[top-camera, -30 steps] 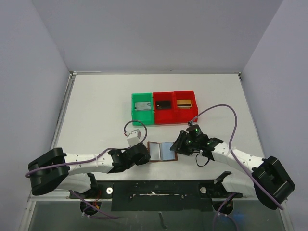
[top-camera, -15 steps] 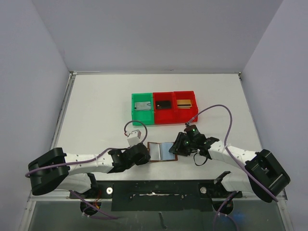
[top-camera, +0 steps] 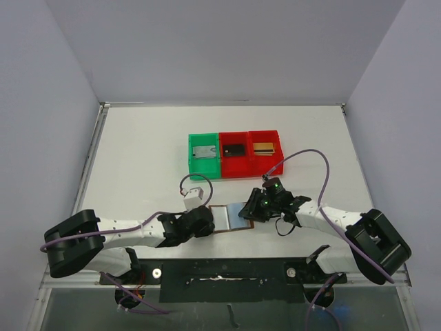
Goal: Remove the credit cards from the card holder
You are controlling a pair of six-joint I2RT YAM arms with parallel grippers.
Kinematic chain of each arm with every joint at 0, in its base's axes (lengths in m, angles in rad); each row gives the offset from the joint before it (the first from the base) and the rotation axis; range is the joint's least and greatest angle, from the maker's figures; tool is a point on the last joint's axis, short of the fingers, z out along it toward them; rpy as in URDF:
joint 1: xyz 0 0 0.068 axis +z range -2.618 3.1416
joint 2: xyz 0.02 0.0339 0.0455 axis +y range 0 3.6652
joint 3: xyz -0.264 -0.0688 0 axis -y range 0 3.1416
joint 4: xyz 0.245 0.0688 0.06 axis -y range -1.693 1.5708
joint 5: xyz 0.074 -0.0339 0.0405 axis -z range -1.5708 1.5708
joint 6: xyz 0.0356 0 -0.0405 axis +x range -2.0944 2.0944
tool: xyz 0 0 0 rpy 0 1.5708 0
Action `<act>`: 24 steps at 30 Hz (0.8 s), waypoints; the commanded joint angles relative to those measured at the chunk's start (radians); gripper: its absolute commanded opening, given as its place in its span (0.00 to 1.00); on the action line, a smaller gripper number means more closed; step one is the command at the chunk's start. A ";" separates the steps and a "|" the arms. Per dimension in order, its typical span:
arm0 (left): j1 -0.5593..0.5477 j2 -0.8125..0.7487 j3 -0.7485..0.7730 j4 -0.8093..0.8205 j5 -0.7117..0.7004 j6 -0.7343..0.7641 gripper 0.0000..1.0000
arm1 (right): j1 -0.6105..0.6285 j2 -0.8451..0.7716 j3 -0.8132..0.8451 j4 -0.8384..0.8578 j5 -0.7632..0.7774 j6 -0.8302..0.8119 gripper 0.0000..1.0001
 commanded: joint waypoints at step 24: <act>-0.003 0.002 0.027 0.051 0.030 0.010 0.00 | 0.071 0.198 0.119 0.366 -0.267 0.042 0.31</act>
